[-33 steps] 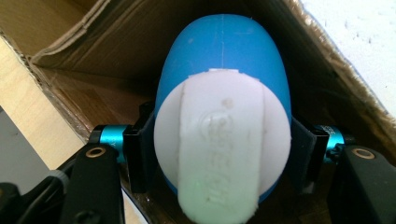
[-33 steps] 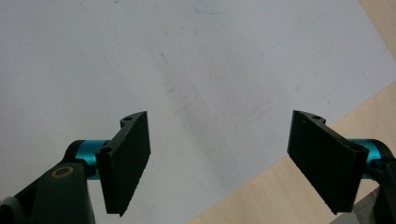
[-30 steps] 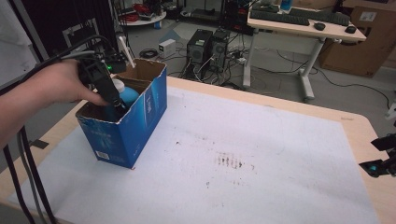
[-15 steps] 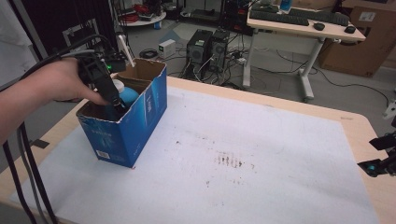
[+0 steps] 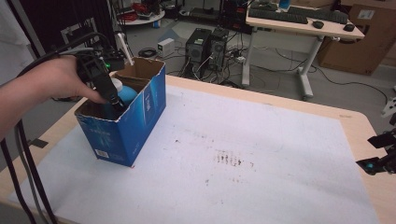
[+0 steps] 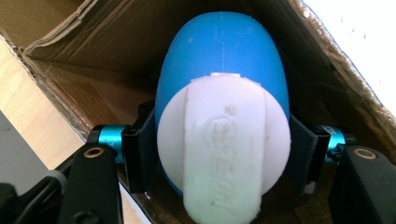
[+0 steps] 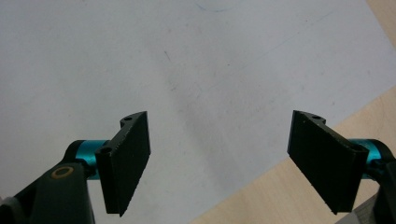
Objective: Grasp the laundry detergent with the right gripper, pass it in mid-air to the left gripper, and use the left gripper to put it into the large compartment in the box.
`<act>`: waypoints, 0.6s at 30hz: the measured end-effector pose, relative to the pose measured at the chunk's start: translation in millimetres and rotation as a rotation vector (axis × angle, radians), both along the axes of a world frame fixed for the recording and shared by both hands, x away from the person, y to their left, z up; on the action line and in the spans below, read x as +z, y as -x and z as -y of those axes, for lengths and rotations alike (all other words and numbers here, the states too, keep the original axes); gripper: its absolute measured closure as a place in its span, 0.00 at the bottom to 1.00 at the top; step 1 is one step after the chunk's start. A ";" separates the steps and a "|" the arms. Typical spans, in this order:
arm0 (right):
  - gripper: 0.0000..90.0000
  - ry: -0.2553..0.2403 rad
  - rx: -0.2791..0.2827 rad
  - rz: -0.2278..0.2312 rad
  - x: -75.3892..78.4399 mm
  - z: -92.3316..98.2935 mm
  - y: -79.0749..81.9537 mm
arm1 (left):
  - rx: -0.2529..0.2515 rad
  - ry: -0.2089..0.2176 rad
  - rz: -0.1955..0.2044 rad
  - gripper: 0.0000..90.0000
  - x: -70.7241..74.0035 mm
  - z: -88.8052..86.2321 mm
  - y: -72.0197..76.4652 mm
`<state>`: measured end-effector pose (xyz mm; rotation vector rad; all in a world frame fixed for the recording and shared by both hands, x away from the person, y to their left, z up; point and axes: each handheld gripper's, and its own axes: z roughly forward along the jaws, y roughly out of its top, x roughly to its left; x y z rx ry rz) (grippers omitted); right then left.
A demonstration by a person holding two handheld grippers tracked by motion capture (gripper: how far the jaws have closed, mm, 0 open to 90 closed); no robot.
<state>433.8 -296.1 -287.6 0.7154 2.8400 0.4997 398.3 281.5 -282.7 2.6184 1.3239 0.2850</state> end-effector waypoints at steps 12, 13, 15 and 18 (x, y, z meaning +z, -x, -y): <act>0.23 -0.004 -0.002 0.002 0.4 2.2 1.8 | 0.004 0.013 0.004 0.31 10.1 1.2 -0.3; 0.23 -0.010 -0.005 0.001 0.7 2.2 2.0 | -0.003 0.013 0.008 0.31 14.0 1.3 0.2; 0.23 -0.015 -0.003 0.001 1.4 1.8 3.0 | -0.005 0.013 0.018 0.27 23.1 2.3 1.6; 0.23 -0.023 -0.003 0.006 2.3 0.8 5.5 | -0.019 0.010 0.043 0.27 39.0 6.2 4.7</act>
